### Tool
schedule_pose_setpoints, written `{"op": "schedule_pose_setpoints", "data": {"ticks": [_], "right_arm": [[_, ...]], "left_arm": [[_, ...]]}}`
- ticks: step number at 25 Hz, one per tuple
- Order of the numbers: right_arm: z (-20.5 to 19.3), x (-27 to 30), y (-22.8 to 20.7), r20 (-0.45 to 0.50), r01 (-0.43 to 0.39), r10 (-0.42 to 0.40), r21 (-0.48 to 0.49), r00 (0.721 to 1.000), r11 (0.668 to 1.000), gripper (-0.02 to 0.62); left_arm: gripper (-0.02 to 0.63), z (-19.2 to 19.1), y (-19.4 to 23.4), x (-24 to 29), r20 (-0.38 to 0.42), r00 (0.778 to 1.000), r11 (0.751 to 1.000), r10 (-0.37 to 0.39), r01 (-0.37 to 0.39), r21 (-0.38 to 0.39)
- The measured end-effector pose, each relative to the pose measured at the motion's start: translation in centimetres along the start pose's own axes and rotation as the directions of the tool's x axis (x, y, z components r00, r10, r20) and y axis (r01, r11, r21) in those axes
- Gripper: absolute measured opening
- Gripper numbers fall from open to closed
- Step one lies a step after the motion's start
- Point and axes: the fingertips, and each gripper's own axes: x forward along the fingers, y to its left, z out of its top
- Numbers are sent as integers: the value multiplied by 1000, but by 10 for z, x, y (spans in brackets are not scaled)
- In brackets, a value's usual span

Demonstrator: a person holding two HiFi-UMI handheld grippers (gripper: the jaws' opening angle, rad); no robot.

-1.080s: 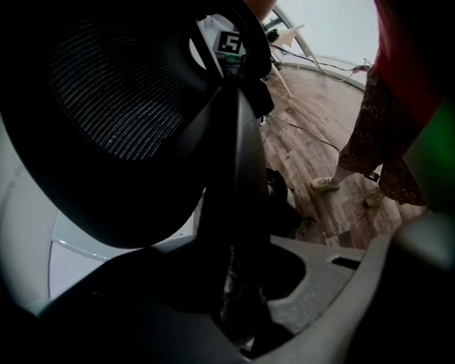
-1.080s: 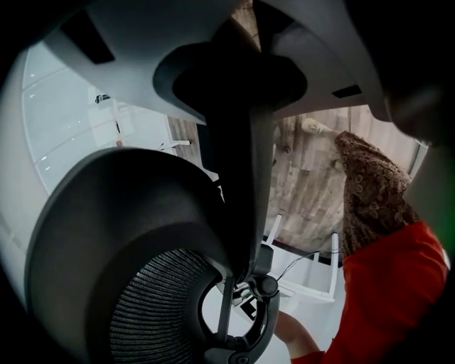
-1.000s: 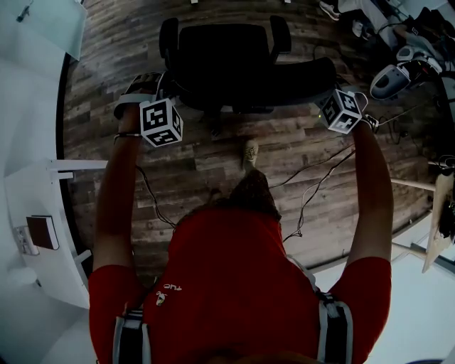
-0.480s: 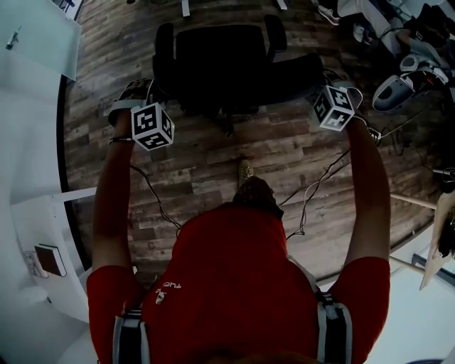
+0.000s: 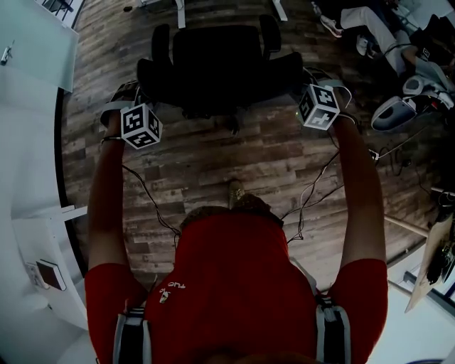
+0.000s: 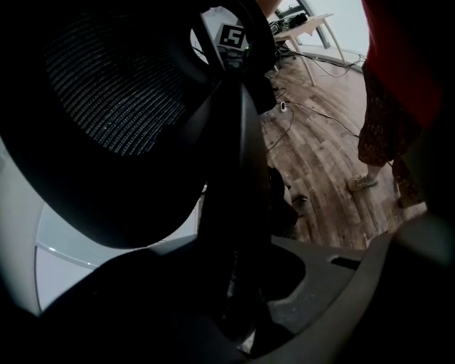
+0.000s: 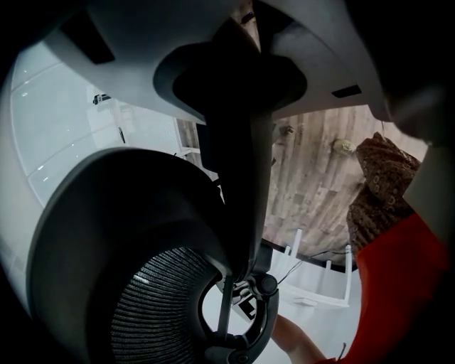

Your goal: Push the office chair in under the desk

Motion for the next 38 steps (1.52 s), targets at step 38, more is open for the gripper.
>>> {"op": "schedule_pose_setpoints", "data": {"ticks": [38], "right_arm": [[-168, 235, -370, -28, 1, -1, -5, 1000, 1000, 127]], "left_arm": [[118, 9, 305, 351, 1, 1000, 1000, 23, -23, -13]]}}
